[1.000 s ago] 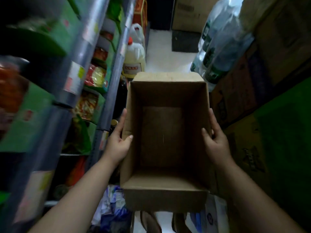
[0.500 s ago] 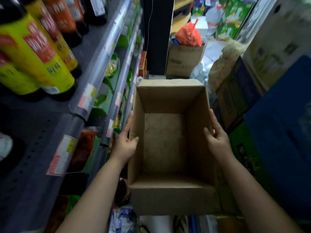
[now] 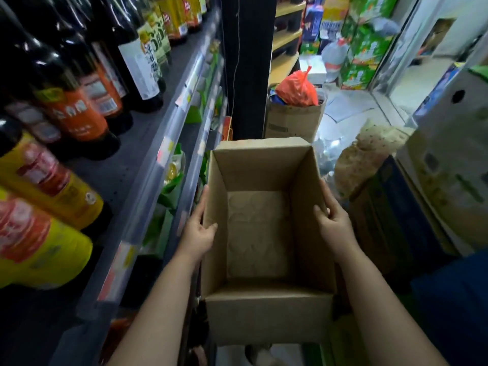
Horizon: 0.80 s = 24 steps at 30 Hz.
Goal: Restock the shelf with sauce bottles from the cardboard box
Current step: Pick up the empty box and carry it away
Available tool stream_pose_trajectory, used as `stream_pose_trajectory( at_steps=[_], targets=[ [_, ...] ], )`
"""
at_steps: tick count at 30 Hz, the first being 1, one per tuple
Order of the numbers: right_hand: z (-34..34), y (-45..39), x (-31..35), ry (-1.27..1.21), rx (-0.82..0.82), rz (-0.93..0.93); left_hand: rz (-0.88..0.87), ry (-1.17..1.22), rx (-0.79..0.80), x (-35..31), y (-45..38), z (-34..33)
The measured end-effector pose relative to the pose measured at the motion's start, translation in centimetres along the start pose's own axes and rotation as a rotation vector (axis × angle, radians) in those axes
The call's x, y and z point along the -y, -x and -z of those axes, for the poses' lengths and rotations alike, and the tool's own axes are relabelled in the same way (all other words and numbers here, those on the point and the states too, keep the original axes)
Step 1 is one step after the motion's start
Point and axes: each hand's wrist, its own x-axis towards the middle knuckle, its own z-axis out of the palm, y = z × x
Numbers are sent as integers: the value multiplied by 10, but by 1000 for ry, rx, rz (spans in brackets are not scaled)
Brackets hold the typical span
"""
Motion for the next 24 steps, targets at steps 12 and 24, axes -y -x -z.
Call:
stream_pose_trajectory(
  at_steps=[12, 24],
  targets=[
    [-7, -148, 46, 33, -33, 19, -58, -91, -22, -81, -132, -14],
    [-19, -278, 74, 42, -28, 42, -101, -149, 11, -120, -272, -25]
  ],
)
